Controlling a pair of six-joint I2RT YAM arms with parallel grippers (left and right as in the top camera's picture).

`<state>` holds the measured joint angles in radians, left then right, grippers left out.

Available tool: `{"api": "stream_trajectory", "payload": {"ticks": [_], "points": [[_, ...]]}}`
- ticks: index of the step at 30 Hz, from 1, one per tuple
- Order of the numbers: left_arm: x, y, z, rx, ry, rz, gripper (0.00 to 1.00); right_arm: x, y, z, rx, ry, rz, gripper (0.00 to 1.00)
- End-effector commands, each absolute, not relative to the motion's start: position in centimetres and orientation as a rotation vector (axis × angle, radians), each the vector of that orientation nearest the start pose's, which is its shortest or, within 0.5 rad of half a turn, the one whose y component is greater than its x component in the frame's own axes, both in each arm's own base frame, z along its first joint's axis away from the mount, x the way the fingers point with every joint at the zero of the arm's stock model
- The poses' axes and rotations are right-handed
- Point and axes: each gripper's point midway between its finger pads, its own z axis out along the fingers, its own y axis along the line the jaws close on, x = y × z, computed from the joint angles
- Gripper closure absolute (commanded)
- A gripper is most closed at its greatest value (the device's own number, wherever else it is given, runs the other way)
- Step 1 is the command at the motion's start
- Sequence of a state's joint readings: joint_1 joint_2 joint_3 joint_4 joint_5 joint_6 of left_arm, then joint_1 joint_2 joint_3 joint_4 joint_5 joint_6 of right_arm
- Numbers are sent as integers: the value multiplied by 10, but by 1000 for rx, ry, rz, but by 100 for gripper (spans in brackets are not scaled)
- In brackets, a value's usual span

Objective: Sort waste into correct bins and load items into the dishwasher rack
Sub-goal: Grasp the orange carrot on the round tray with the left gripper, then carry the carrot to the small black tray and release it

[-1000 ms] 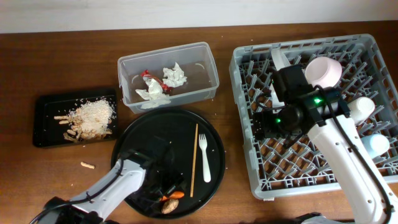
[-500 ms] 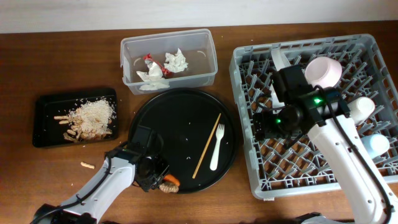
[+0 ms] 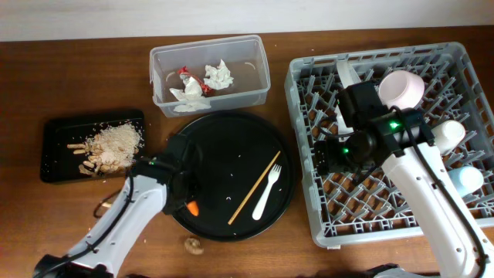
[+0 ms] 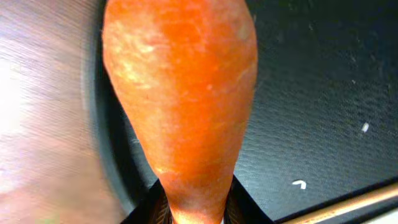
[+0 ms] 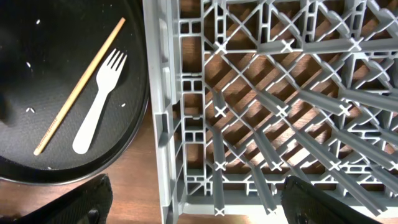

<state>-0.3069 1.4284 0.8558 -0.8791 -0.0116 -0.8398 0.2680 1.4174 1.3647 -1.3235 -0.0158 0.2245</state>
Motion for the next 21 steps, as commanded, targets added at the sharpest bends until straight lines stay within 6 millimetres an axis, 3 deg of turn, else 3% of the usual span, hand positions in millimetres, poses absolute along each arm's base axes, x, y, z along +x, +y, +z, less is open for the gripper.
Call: {"api": "stream_trajectory", "payload": {"ticks": [1,4,9,13,15,18,21], "points": [[265,-47,91,-733,2808,76,87,265,72,182,-70,2945,84,9],[283,-13,117,-790,2712,97,93,264,72,182,-70,2946,84,9],[305,78,127,-1106,2474,122,99,264,72,182,-70,2946,85,10],[327,123,137,-1239,2282,29,99,264,72,182,-70,2947,85,9],[334,144,131,-1285,2230,38,99,263,72,182,-70,2951,84,9],[345,174,101,-1366,2203,61,99,262,72,182,-69,2957,83,9],[354,183,74,-1403,2220,5,83,260,72,182,-69,2962,86,9]]}}
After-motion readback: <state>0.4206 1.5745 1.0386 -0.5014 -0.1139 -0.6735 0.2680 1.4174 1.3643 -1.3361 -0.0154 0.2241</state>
